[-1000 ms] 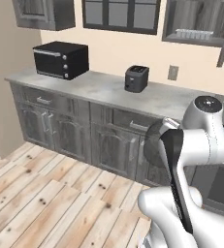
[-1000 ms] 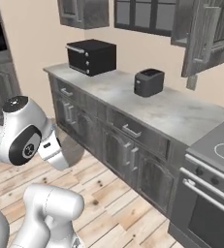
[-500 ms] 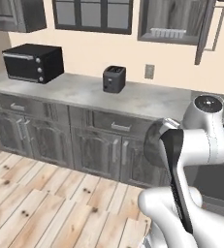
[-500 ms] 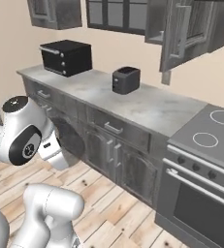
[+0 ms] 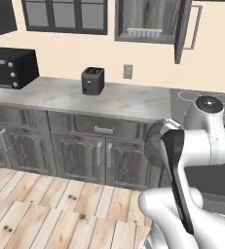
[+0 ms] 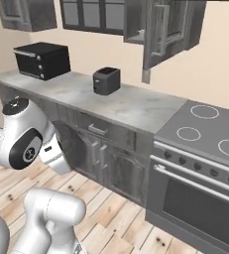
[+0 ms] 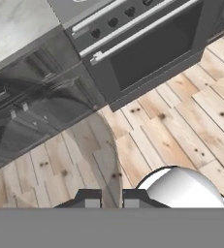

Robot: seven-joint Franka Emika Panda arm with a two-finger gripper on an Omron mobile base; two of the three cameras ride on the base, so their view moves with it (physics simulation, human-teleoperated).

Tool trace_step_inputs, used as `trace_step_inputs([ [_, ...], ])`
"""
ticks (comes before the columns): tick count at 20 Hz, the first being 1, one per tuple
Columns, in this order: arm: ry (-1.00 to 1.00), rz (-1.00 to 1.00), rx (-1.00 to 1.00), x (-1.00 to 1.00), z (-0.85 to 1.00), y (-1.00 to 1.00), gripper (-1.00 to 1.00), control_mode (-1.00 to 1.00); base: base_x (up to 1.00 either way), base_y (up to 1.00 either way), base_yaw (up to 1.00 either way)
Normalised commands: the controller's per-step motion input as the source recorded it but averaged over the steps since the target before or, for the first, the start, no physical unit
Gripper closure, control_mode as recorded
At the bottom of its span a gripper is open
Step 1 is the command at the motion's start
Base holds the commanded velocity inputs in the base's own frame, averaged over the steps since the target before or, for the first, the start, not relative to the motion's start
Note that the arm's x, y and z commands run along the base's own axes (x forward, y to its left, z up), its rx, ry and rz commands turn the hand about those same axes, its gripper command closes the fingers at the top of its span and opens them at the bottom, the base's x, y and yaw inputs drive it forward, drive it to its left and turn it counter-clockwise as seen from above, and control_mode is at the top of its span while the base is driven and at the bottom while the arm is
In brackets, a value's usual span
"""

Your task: Pick the candle and jar from the dining table and place them in the open cabinet. Close the cabinet after placing the objects.

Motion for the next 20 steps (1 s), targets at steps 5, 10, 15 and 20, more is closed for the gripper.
trace_step_inputs([
  [5,0.00,0.00,0.00,0.00,0.00,0.00,1.00,1.00,0.00,0.00,-0.28],
  [10,0.00,0.00,0.00,0.00,0.00,0.00,1.00,1.00,0.00,0.00,-0.28],
  [15,0.00,0.00,0.00,0.00,0.00,0.00,1.00,1.00,0.00,0.00,-0.28],
  [20,0.00,0.00,0.00,0.00,0.00,0.00,1.00,1.00,0.00,0.00,-0.28],
])
